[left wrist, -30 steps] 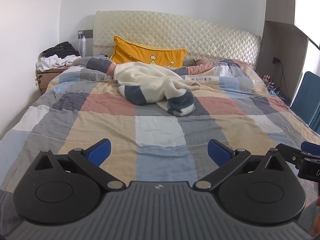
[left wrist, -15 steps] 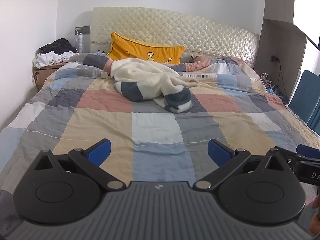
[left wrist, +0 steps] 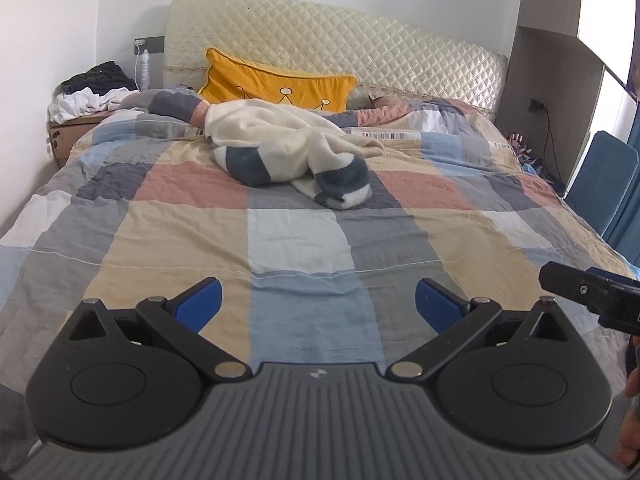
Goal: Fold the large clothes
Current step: 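Move both grippers toward the crumpled cream striped sweater on the bed, then grasp the sweater's navy-striped cuff with the right gripper while the left gripper grasps nearby fabric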
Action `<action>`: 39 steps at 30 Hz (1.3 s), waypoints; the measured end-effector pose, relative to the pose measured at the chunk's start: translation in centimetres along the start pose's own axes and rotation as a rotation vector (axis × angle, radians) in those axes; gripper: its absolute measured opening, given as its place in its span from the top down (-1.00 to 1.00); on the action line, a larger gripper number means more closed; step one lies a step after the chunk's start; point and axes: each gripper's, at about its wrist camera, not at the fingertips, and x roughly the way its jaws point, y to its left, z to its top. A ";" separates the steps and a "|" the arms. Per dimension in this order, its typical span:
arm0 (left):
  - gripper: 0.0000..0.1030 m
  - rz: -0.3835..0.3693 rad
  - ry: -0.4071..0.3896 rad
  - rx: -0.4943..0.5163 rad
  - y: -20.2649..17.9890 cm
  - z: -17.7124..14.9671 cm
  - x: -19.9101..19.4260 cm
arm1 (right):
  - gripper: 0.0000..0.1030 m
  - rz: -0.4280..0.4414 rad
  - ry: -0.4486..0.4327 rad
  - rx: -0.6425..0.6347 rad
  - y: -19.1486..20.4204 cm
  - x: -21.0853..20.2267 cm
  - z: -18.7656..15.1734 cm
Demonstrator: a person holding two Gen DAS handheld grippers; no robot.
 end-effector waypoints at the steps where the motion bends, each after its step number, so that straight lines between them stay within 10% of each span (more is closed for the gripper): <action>1: -1.00 0.002 -0.002 0.000 0.1 0.1 0.2 | -1.00 0.009 0.002 -0.001 0.0 0.2 0.1; 26: -1.00 -0.049 -0.017 0.138 0.7 11.9 12.9 | -1.00 -0.036 -0.153 -0.130 0.9 8.0 7.9; 39: -1.00 0.024 0.060 0.191 5.7 16.0 23.9 | -1.00 -0.052 -0.043 -0.021 -0.2 18.0 9.0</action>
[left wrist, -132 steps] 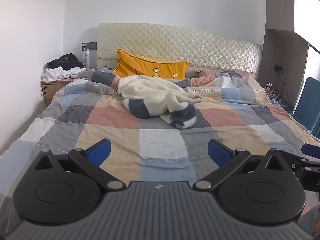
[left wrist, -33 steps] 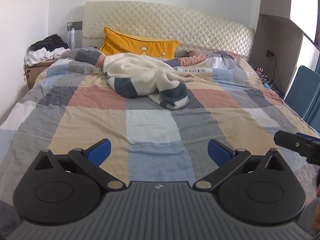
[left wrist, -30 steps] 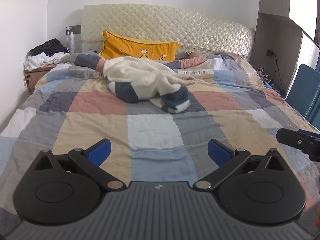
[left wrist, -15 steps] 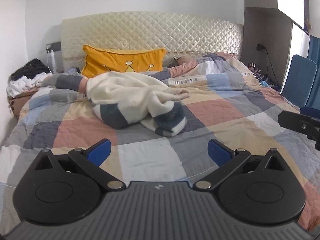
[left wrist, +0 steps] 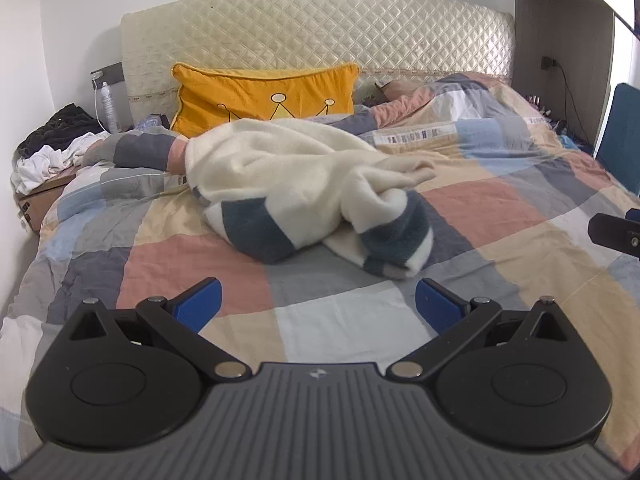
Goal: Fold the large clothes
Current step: 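Grasp the sweater's navy-striped cuff with the right gripper while the left gripper grasps nearby fabric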
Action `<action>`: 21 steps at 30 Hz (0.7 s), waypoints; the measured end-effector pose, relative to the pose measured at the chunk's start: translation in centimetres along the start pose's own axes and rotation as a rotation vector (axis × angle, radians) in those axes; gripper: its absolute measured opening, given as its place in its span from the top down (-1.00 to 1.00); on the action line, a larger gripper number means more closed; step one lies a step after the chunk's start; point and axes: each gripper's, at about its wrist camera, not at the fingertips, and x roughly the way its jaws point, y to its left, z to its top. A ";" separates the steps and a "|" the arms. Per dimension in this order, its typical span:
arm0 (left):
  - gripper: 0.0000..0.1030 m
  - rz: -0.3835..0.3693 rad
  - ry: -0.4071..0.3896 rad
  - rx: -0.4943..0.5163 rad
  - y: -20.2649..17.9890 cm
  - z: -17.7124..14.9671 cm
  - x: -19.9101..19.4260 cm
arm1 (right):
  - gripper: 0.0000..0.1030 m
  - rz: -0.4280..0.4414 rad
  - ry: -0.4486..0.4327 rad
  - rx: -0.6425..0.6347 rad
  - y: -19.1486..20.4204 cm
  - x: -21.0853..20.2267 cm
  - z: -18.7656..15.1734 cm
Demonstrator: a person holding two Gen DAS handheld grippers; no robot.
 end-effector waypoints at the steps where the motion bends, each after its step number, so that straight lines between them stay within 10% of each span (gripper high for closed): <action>1: -1.00 0.004 0.003 0.014 0.3 0.0 0.9 | -1.00 0.004 0.014 -0.001 0.0 1.0 -0.3; 8: -1.00 0.028 0.004 0.108 1.9 -1.7 7.6 | -1.00 0.101 0.028 0.124 -1.5 6.5 -3.2; 21: -1.00 -0.015 -0.076 0.253 2.6 -2.1 24.7 | -0.93 0.149 0.125 -0.046 0.1 23.3 -4.2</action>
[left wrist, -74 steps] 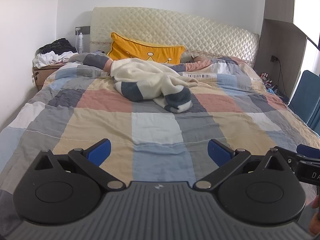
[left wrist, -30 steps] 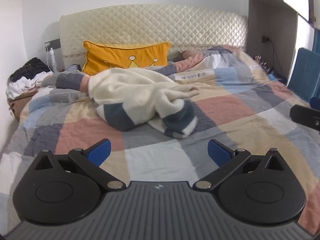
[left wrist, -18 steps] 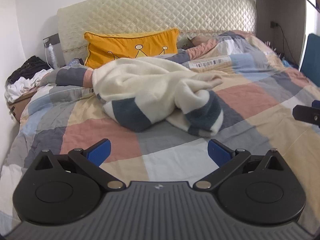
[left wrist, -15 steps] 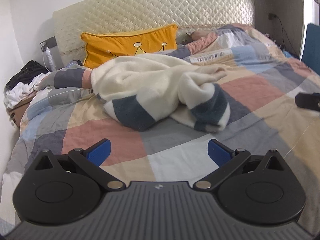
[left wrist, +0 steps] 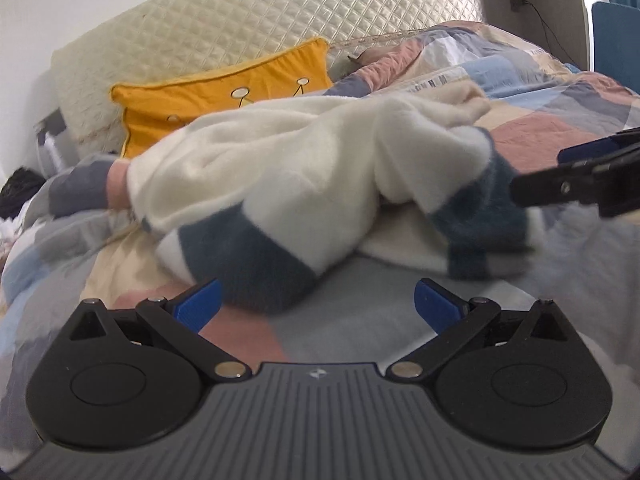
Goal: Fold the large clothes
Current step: 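Grasp the sweater's navy-striped cuff with the right gripper while the left gripper grasps nearby fabric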
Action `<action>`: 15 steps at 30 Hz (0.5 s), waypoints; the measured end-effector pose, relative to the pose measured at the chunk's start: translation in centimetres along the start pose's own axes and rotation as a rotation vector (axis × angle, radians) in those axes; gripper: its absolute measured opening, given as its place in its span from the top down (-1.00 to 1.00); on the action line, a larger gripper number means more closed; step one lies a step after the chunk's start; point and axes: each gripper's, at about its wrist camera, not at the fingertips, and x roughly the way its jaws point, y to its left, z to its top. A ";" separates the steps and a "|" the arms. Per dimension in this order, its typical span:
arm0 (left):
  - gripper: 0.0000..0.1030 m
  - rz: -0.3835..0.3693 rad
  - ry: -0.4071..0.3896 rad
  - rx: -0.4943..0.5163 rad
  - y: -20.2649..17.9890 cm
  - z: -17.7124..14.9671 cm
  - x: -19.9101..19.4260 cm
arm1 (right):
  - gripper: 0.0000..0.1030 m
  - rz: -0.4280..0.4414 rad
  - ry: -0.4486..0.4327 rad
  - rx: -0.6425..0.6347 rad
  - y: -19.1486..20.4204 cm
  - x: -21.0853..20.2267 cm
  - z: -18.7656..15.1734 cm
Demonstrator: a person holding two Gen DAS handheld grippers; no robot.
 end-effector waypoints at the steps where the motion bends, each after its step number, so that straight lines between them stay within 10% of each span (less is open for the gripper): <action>1: -1.00 -0.001 -0.005 0.009 0.1 0.2 1.5 | -0.93 0.006 0.015 -0.017 0.0 1.3 0.1; 9: -1.00 0.057 0.098 0.115 0.0 0.7 11.0 | -0.98 0.013 0.072 -0.093 -0.3 6.0 -0.1; 15: -0.68 0.068 0.110 -0.028 2.7 1.7 13.0 | -0.97 0.019 0.126 -0.207 0.4 6.3 -0.1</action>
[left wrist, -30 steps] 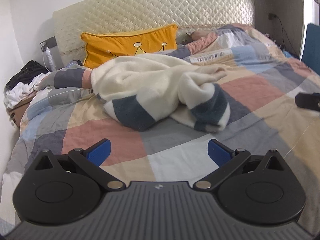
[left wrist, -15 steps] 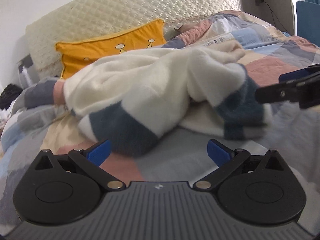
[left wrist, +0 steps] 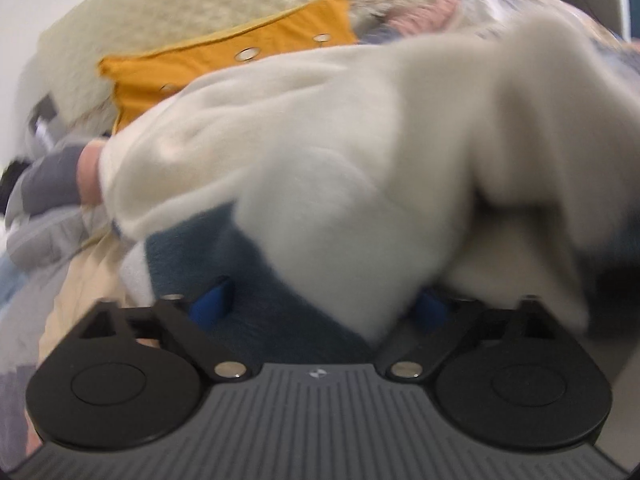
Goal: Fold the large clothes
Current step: 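Grasp the sweater's navy-striped cuff with the right gripper while the left gripper grasps nearby fabric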
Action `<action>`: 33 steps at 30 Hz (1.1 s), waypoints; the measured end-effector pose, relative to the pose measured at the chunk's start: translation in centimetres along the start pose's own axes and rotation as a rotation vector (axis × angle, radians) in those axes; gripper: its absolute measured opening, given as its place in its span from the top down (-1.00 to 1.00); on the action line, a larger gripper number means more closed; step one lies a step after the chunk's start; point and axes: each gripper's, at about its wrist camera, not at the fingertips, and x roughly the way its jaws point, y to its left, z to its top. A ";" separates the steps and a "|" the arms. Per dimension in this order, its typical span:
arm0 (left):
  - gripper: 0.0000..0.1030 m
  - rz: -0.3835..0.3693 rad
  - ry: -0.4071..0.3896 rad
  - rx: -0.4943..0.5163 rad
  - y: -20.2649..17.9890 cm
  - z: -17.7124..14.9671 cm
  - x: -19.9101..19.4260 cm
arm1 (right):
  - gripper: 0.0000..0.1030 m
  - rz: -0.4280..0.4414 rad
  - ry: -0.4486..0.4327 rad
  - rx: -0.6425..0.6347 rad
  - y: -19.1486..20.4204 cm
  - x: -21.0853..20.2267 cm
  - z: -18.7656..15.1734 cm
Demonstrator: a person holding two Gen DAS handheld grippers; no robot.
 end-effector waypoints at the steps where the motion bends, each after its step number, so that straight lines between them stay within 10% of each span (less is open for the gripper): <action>1: -0.53 -0.005 -0.002 -0.033 0.5 0.2 0.1 | -0.97 -0.012 0.012 -0.045 0.7 0.1 -0.2; 5: 0.29 -0.015 0.002 -0.132 2.5 0.7 -0.9 | -0.73 -0.078 0.034 -0.192 2.2 0.6 -1.0; 10: 0.76 -0.073 -0.021 -0.322 5.7 1.7 -3.7 | 0.26 -0.110 0.004 -0.137 1.3 -1.4 -0.6; 21: 0.84 -0.042 -0.124 -0.555 9.2 1.3 -15.8 | 0.56 -0.161 -0.097 0.022 -1.6 -10.0 1.0; 33: 0.85 -0.033 -0.169 -0.662 7.1 -6.0 -32.6 | 0.60 -0.207 -0.182 0.149 -5.5 -24.7 -1.4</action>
